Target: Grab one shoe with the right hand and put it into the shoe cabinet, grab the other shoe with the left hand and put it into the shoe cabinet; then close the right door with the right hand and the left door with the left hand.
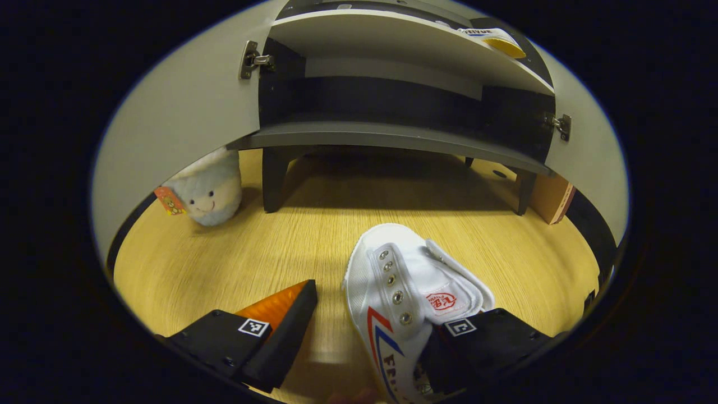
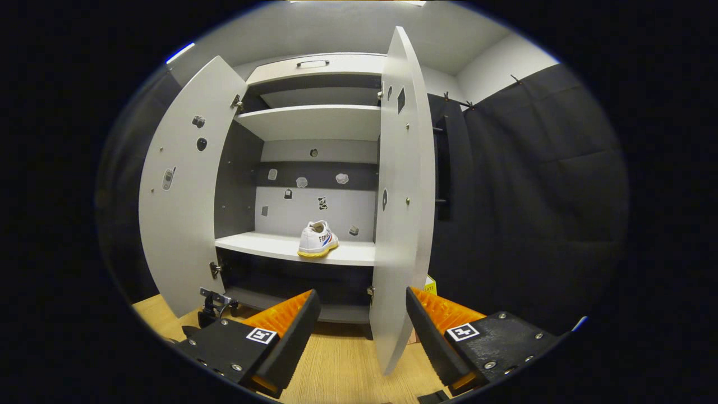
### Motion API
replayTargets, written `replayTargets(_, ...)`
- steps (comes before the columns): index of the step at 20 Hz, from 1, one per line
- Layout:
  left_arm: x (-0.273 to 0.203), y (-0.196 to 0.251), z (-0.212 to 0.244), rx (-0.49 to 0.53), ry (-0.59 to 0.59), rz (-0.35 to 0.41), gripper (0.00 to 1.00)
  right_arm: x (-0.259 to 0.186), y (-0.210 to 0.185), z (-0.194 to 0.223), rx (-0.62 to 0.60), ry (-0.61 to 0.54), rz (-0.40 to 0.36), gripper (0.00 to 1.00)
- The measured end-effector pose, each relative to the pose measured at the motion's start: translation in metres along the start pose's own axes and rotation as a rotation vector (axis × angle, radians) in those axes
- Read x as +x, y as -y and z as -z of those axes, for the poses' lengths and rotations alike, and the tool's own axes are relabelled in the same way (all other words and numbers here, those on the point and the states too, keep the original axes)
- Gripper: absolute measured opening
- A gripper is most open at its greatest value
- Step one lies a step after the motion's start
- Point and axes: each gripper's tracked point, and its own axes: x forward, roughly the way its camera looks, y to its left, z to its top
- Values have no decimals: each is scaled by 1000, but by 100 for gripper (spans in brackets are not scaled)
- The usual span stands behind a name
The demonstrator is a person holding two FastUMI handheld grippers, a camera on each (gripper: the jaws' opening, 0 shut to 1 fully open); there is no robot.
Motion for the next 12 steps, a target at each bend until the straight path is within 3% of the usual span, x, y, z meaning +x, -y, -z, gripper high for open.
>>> replayTargets(3, -2, 7, -4, 0, 20, 10, 92, 2, -4, 2, 22, -8, -8, 94)
replayTargets(4, -3, 12, -7, 7, 34, 27, 76, 3, -5, 3, 25, -10, -10, 94)
replayTargets(5, -5, 8, -10, 20, 44, -1, 68, 3, -5, 4, 26, -9, -12, 94)
replayTargets(8, -8, -6, -12, 19, 42, -59, 19, 4, -7, 5, 32, -9, -20, 94)
replayTargets(10, -23, -10, -18, -31, 51, -66, 11, 5, -9, 6, 39, -12, -29, 94)
replayTargets(12, -58, -6, -42, -65, 87, -68, 10, 6, -9, 7, 36, -13, -31, 94)
